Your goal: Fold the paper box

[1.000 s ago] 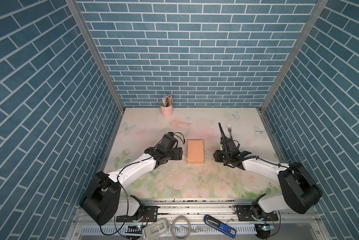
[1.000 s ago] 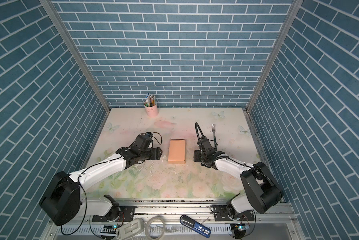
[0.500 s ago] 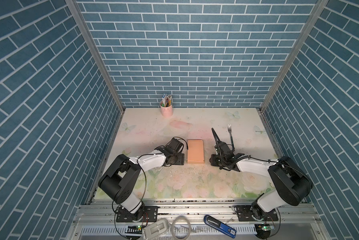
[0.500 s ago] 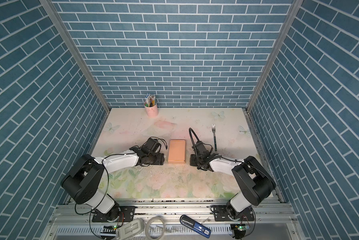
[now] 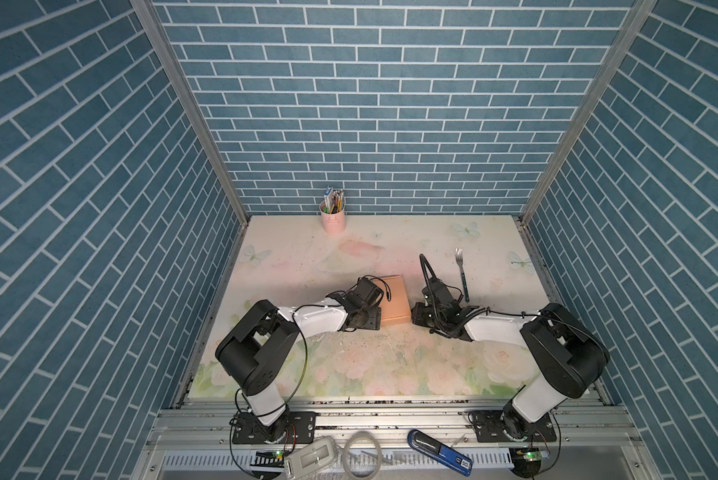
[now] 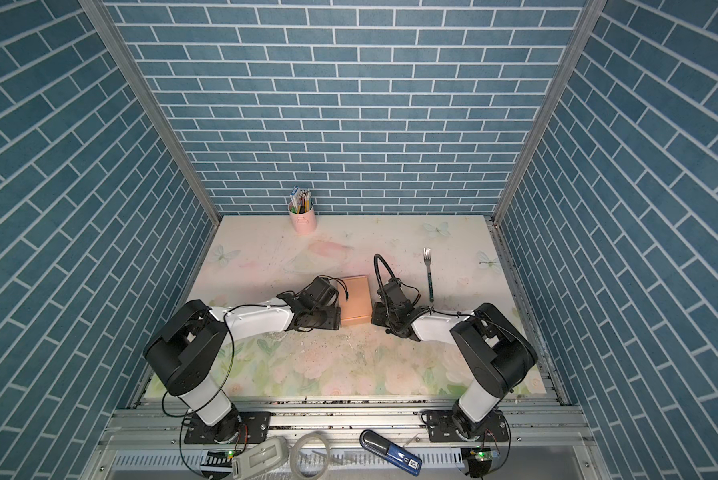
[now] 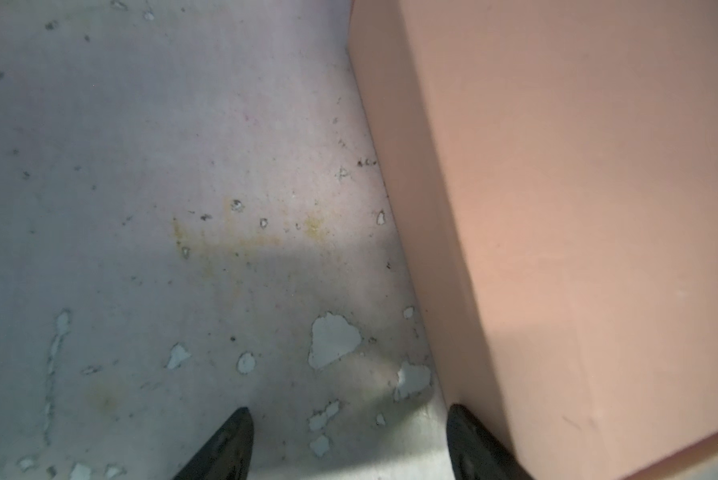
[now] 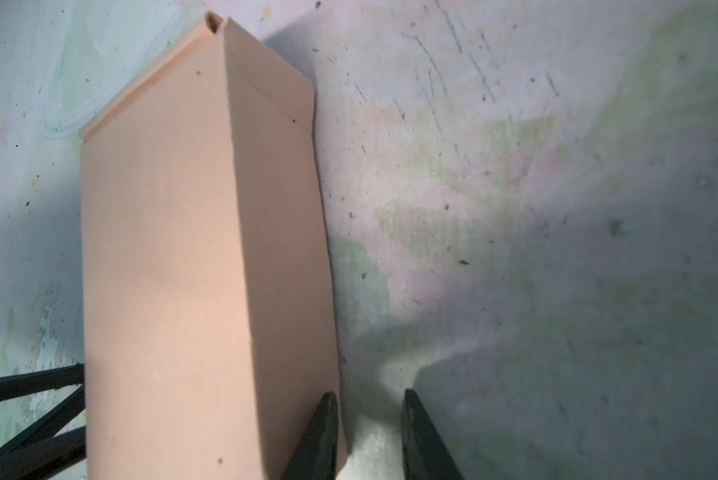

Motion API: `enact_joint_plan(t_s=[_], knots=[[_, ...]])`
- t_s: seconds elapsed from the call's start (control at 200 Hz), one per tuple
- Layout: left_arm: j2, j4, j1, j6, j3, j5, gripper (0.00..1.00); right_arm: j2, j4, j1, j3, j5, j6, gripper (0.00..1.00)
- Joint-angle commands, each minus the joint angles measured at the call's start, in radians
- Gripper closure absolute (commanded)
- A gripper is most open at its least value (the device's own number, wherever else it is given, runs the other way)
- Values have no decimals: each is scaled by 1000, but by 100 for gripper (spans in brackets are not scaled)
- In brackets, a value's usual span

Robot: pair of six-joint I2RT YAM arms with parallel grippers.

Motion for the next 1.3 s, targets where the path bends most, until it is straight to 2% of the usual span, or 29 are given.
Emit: enact_joint_plan(t_s=[0.0, 0.14, 0.3, 0.415, 0.485, 0.565, 0.79, 1.165, 1.295], knots=[[7, 17, -33, -4, 22, 54, 25, 21, -56, 22, 7, -68, 35, 71], [-62, -13, -3, -2, -13, 32, 25, -36, -130, -17, 6, -1, -18, 70], [-120, -34, 59, -2, -44, 18, 24, -72, -145, -116, 19, -32, -77, 69], [-113, -43, 101, -1, -29, 18, 24, -33, -163, -155, 95, -55, -153, 68], [-83, -46, 117, 5, -1, 17, 24, 14, -176, -162, 159, -57, -202, 68], [-37, -60, 134, 6, 44, 20, 24, 83, -190, -169, 237, -128, -262, 67], [114, -60, 164, 7, 172, 47, 25, 261, -230, -171, 407, -150, -356, 65], [244, -56, 165, 26, 342, 100, 25, 324, -122, -170, 427, -268, -397, 60], [263, -53, 168, 37, 376, 104, 24, 320, -140, -170, 449, -254, -405, 60]])
